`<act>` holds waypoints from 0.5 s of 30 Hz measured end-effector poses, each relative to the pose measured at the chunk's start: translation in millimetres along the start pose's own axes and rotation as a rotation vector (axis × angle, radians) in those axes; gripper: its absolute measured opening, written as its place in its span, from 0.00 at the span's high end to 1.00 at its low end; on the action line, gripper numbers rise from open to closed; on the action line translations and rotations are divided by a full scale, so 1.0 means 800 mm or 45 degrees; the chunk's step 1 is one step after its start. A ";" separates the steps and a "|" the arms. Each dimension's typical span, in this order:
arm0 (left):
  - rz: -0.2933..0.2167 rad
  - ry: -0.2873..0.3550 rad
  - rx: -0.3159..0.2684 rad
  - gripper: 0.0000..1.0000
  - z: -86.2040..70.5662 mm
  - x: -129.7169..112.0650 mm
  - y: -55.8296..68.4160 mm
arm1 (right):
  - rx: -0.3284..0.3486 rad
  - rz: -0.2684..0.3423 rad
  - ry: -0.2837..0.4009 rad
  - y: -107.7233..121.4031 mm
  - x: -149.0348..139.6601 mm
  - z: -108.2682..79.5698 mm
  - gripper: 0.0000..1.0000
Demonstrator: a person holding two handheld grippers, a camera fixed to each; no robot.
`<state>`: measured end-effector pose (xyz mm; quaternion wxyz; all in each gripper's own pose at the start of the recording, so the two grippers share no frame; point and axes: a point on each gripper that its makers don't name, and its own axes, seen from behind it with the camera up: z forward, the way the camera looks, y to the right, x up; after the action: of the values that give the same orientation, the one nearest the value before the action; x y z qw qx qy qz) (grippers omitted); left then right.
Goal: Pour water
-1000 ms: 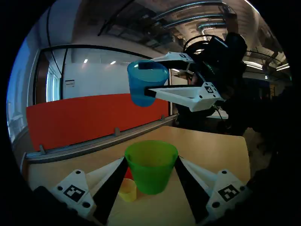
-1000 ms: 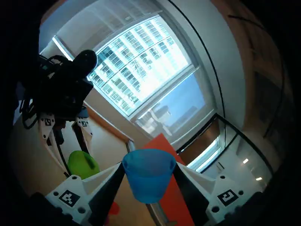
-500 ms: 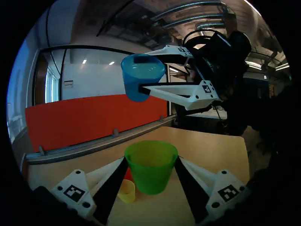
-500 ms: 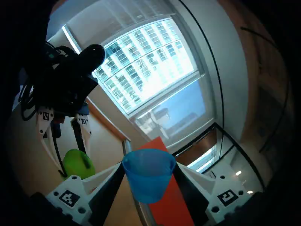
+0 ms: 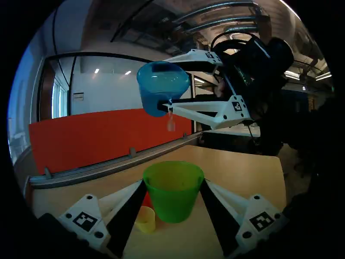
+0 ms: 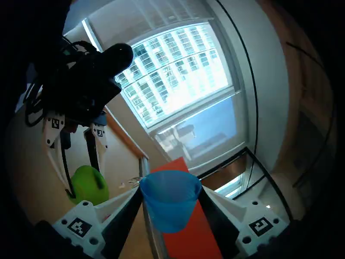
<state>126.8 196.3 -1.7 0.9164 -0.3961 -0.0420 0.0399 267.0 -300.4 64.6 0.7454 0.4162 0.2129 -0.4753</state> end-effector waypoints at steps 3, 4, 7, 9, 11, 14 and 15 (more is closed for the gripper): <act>0.000 0.000 -0.002 0.14 0.000 0.000 0.001 | -0.002 -0.021 -0.003 0.002 -0.002 0.000 0.09; 0.001 0.000 -0.003 0.14 0.000 0.001 0.001 | -0.003 -0.027 -0.004 0.002 -0.003 0.001 0.09; 0.003 -0.001 -0.005 0.14 0.000 0.001 0.002 | -0.007 -0.048 -0.009 0.003 -0.005 0.001 0.09; 0.005 -0.001 -0.006 0.14 0.000 0.001 0.002 | -0.009 -0.060 -0.012 0.004 -0.006 0.001 0.09; 0.005 -0.002 -0.008 0.14 0.000 0.000 0.002 | -0.011 -0.069 -0.014 0.005 -0.006 0.002 0.09; 0.006 -0.003 -0.008 0.14 0.000 0.000 0.002 | -0.014 -0.079 -0.015 0.005 -0.007 0.002 0.09; 0.006 -0.003 -0.008 0.14 0.000 0.000 0.002 | -0.016 -0.083 -0.015 0.006 -0.007 0.002 0.09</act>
<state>126.8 197.6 -2.8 0.9151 -0.3988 -0.0421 0.0423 268.2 -297.9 71.6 0.7332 0.4016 0.2249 -0.5005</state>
